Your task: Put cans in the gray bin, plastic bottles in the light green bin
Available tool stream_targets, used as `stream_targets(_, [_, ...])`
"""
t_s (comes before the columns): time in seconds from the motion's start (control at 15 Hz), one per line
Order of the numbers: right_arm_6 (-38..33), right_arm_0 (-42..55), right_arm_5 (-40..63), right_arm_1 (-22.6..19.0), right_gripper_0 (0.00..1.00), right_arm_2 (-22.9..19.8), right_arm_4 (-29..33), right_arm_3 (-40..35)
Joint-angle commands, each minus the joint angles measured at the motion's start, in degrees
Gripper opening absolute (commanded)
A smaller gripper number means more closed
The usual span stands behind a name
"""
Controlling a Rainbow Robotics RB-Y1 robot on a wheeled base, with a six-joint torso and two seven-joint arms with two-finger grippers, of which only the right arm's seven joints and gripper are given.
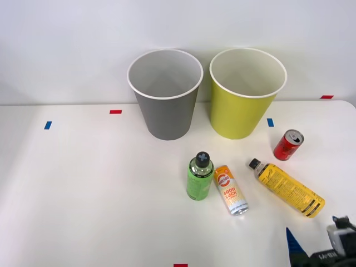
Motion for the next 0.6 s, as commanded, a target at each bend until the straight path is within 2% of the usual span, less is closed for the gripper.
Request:
stream_targets(0.07, [-0.4, -10.9, 10.7, -6.3, 1.0, 3.8, -3.3, -0.7])
stream_targets(0.2, [-3.0, -19.2, 20.4, -9.4, 1.0, 7.2, -3.3, -0.6])
stream_targets(0.33, [-6.8, -25.7, 27.7, -11.1, 1.0, 10.9, -3.3, -0.7])
stream_targets(0.47, [-7.6, -30.3, 32.7, -12.1, 1.0, 12.8, -4.1, -0.6])
stream_targets(0.6, [-7.5, -34.6, 36.7, -13.0, 1.0, 13.0, -9.7, -0.7])
